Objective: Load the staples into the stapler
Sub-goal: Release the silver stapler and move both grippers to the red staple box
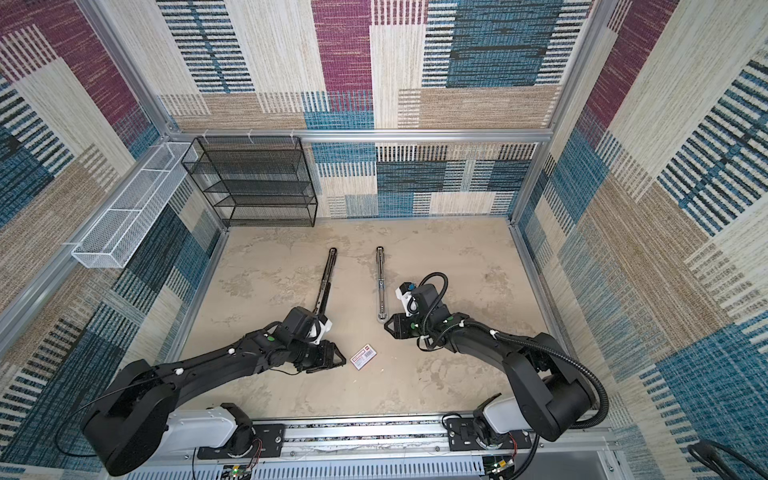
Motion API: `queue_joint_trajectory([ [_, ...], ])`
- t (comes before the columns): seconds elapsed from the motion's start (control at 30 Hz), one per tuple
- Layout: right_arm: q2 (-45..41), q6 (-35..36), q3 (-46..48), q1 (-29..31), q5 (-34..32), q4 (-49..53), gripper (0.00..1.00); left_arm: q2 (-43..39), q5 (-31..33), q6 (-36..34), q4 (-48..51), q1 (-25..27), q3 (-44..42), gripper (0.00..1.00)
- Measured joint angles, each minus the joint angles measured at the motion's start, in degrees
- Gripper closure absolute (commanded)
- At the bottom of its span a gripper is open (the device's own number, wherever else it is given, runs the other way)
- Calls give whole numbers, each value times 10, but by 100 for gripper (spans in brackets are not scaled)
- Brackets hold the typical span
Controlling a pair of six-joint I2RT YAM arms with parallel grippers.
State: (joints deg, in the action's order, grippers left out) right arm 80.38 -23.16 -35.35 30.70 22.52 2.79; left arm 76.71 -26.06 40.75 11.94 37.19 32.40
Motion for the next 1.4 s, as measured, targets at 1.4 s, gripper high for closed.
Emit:
queue_joint_trajectory([
  [1.4, -28, -60, 113, 32, 64, -46, 64, 131, -24, 10, -75, 27, 71, 61],
])
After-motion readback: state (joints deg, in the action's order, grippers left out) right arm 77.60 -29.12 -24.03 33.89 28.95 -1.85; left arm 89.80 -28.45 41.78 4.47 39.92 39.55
